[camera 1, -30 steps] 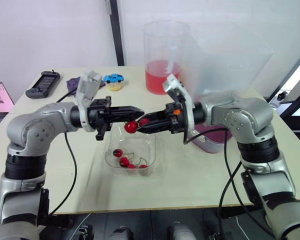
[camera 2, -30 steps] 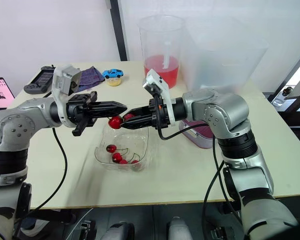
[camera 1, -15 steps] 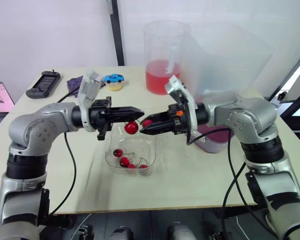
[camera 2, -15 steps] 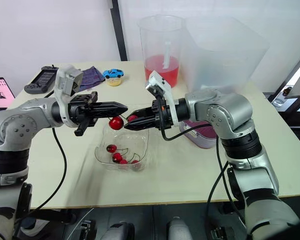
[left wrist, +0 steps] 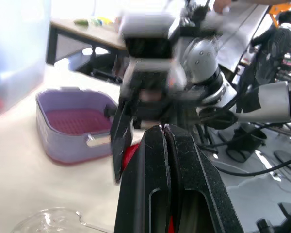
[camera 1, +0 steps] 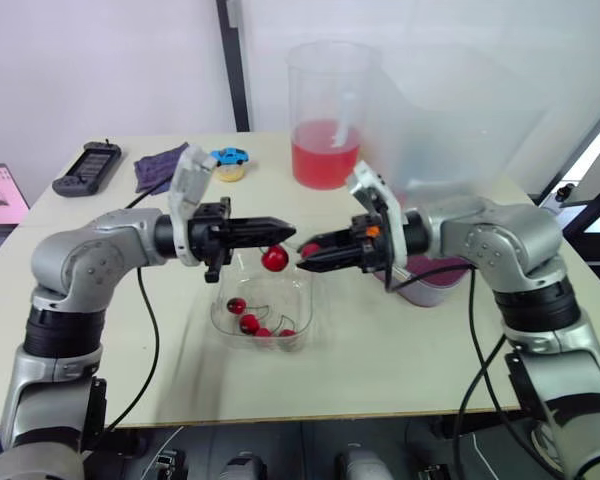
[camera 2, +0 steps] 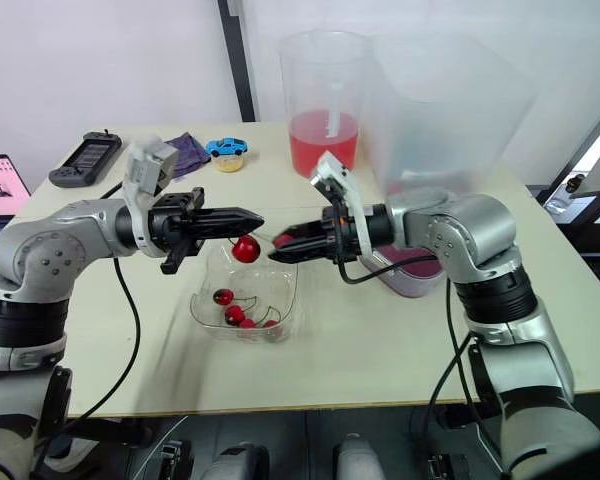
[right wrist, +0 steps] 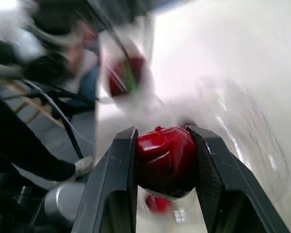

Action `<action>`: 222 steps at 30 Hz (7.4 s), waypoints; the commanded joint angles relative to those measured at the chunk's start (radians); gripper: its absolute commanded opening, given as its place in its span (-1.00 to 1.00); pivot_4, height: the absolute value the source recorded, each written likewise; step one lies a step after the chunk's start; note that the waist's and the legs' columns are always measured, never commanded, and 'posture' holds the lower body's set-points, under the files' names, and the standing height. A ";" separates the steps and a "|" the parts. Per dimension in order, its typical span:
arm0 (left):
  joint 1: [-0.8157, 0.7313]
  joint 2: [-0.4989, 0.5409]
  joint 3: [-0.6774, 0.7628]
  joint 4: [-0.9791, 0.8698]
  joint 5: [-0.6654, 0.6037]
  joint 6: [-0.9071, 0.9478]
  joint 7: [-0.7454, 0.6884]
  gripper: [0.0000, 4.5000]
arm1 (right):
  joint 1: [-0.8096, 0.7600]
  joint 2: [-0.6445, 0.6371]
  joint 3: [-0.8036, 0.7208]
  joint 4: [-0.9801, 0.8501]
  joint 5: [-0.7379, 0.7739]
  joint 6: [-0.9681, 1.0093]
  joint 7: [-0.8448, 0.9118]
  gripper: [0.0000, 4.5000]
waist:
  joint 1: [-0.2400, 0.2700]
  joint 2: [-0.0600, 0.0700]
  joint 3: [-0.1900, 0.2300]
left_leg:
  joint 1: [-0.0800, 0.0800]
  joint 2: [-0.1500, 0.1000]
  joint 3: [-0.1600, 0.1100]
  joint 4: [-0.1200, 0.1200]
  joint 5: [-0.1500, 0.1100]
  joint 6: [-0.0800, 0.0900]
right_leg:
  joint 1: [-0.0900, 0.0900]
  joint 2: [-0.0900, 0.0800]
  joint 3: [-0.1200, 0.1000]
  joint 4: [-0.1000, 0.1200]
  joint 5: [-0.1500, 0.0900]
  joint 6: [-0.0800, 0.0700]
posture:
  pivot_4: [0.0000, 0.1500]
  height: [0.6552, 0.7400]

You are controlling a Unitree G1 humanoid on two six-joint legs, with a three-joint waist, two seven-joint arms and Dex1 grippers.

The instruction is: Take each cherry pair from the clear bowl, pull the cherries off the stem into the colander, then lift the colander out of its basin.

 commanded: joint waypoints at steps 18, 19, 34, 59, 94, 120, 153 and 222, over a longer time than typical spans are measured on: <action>-0.003 -0.016 0.068 -0.044 -0.014 -0.046 0.057 -1.00 | -0.068 -0.321 0.079 0.301 -0.407 -0.423 0.102 -0.32 | 0.016 0.000 0.000 | 0.000 -0.001 0.004 0.000 -0.001 0.002 | 0.000 0.000 0.000 -0.001 0.000 0.000 | 1.00 0.85; 0.001 -0.018 0.071 -0.049 -0.016 -0.047 0.063 -1.00 | -0.063 -0.321 0.099 0.343 -0.451 -0.467 0.101 -0.32 | 0.016 0.000 0.000 | 0.000 0.000 0.005 0.000 -0.001 0.002 | 0.000 0.000 0.001 -0.001 0.000 0.000 | 1.00 0.85; 0.021 -0.050 0.085 -0.062 -0.028 -0.081 0.097 -1.00 | -0.161 -0.302 0.081 0.548 -0.629 -0.656 0.175 0.97 | 0.019 0.001 0.001 | 0.000 0.000 0.006 0.001 0.001 -0.002 | -0.001 0.000 0.001 -0.001 0.000 0.000 | 1.00 0.85; -0.042 -0.078 0.054 0.000 -0.010 -0.091 0.069 -1.00 | -0.155 0.198 -0.166 -0.068 -0.027 0.026 -0.023 0.97 | 0.018 0.001 0.001 | -0.001 -0.001 0.000 0.001 0.001 -0.002 | -0.001 -0.001 0.000 0.001 0.000 0.000 | 1.00 0.85; -0.050 -0.084 0.047 0.011 0.017 -0.120 0.051 -1.00 | -0.105 0.240 -0.091 -0.072 0.053 0.016 -0.124 -0.71 | 0.016 0.001 0.001 | -0.001 -0.001 0.000 0.002 0.001 -0.002 | -0.001 -0.001 0.000 0.002 0.000 0.000 | 1.00 0.85; -0.012 -0.069 0.075 -0.005 0.025 -0.131 0.066 -1.00 | -0.031 -0.181 -0.111 0.149 -0.152 -0.205 0.000 -0.71 | 0.025 0.000 0.001 | -0.001 -0.002 0.002 0.002 -0.001 0.002 | 0.001 -0.001 -0.001 0.000 0.000 0.000 | 1.00 0.85; 0.452 0.128 0.381 -0.141 -0.028 -0.069 0.200 -1.00 | -0.271 -0.179 -0.078 0.068 -0.083 -0.168 0.466 0.98 | -0.004 0.003 0.003 | 0.000 0.002 0.001 -0.001 -0.002 0.003 | -0.001 0.000 0.001 -0.001 0.000 0.000 | 1.00 0.85; 0.925 0.368 0.546 -0.336 0.148 -0.282 -0.048 1.00 | -0.206 0.454 0.471 0.352 -0.581 -0.346 0.136 0.17 | 0.000 0.000 0.002 | 0.000 0.002 0.001 -0.005 -0.001 0.002 | -0.004 0.001 0.001 -0.001 0.001 -0.002 | 1.00 0.85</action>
